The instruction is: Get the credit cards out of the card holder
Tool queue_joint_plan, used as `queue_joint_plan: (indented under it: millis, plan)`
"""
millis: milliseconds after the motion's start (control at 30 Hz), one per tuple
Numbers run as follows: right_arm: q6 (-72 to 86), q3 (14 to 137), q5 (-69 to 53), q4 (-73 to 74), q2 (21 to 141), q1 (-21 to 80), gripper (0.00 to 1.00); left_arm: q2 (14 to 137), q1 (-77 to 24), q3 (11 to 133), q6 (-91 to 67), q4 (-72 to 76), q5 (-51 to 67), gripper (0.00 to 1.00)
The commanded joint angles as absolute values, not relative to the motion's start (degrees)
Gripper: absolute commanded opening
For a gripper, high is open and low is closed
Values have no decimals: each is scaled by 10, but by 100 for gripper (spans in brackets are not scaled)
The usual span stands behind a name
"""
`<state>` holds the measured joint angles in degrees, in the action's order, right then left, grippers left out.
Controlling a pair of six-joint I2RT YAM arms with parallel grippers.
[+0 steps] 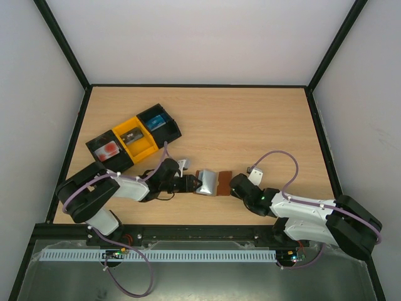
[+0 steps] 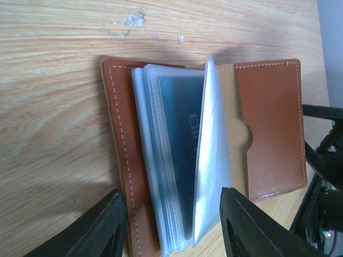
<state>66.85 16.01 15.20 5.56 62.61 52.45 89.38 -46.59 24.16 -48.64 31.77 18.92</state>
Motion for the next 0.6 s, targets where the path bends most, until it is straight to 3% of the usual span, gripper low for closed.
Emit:
queue_joint_plan:
  millis: [0, 333, 567]
  plan:
    - [665, 149, 162, 59, 631, 520, 2, 911, -464, 249, -489, 342, 224, 48]
    - [658, 149, 156, 45, 642, 521, 2, 897, -464, 252, -501, 353, 244, 4]
    - [651, 147, 147, 37, 643, 520, 2, 894, -464, 252, -507, 356, 249, 3]
